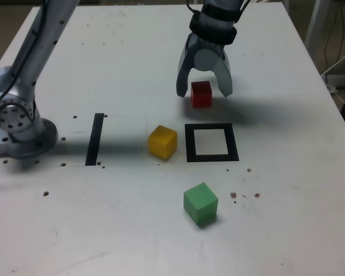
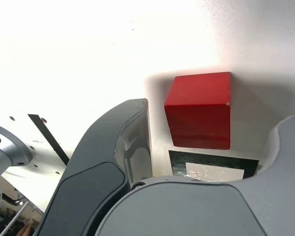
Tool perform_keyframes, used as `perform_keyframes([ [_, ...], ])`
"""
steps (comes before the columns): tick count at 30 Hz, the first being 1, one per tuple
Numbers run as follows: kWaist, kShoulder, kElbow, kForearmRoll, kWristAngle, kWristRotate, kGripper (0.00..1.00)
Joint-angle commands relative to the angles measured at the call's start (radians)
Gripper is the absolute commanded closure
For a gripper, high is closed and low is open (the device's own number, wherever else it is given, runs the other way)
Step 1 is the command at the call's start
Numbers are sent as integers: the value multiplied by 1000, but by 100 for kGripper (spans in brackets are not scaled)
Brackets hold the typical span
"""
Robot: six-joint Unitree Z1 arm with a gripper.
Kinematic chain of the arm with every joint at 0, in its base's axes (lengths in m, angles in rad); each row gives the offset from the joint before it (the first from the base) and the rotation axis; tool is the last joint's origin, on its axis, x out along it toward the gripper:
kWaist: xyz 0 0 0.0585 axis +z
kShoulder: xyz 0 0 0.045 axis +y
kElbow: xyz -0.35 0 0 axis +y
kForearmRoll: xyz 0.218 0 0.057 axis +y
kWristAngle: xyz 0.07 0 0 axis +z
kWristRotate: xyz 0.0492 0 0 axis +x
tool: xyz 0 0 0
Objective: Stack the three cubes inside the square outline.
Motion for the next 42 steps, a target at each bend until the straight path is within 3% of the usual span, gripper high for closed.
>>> perform_keyframes([
  [1, 2, 3, -7, 3, 4, -3, 65],
  [3, 2, 4, -12, 2, 5, -1, 76],
  [6, 2, 6, -16, 0, 4, 2, 82],
  [34, -1, 27, -17, 2, -3, 6, 82],
  [42, -67, -21, 9, 6, -13, -43, 82],
])
